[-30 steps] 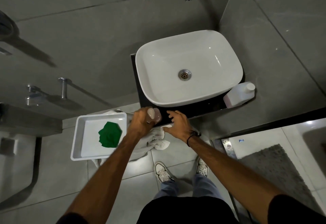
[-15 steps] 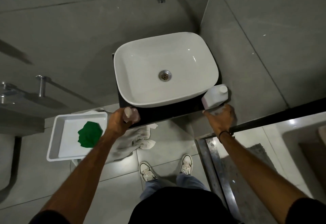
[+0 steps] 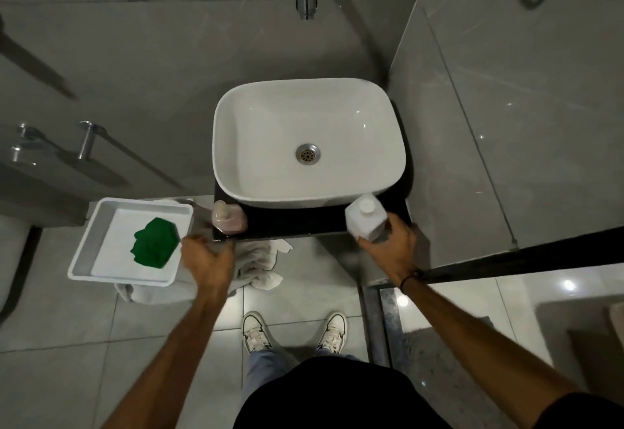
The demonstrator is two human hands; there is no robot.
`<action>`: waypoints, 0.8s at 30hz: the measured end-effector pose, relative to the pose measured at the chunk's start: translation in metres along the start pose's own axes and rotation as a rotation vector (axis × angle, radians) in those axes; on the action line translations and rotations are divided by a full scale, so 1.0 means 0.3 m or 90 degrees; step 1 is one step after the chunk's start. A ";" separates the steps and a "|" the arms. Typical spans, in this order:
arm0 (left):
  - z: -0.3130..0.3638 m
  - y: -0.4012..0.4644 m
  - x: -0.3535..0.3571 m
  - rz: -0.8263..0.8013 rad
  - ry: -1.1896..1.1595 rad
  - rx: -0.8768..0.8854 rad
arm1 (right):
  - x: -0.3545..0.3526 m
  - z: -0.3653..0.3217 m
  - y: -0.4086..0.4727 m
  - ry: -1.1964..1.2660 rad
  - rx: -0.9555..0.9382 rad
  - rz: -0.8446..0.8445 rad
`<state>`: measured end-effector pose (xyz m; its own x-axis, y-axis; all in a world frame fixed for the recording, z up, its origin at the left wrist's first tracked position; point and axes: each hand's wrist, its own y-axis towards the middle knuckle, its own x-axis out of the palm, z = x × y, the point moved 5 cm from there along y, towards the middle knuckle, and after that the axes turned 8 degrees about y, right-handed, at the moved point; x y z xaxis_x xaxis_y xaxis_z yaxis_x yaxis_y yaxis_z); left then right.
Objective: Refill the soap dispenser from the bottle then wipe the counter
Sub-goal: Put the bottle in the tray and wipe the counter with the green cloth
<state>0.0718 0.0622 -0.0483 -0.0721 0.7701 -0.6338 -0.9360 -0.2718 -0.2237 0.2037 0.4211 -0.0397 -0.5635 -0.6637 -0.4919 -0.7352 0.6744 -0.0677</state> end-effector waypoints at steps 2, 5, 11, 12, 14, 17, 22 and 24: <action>0.027 -0.125 0.049 -0.130 -0.057 0.023 | 0.075 -0.018 -0.020 -0.005 -0.060 -0.096; 0.101 -0.237 0.113 -0.281 -0.080 0.100 | 0.224 -0.097 -0.064 -0.040 -0.154 -0.240; 0.093 -0.207 0.014 -0.100 0.077 0.134 | 0.497 -0.251 -0.178 -0.038 -0.256 -0.421; 0.065 -0.188 -0.024 -0.064 0.089 0.122 | 0.539 -0.259 -0.190 -0.062 -0.254 -0.451; -0.009 -0.145 -0.096 -0.010 0.111 0.107 | 0.616 -0.255 -0.205 -0.166 -0.230 -0.515; -0.128 -0.054 -0.222 0.051 0.128 0.048 | 0.724 -0.221 -0.197 -0.364 -0.167 -0.559; -0.269 0.205 -0.448 0.122 0.155 -0.005 | 0.899 -0.206 -0.186 -0.512 -0.109 -0.538; -0.314 0.347 -0.524 0.128 0.166 -0.021 | 0.948 -0.191 -0.204 -0.550 -0.094 -0.505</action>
<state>0.0182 -0.1416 -0.0417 -0.1596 0.5273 -0.8346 -0.9004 -0.4244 -0.0960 0.0668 0.1727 -0.1257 0.4704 -0.4036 -0.7848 -0.8330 0.0904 -0.5458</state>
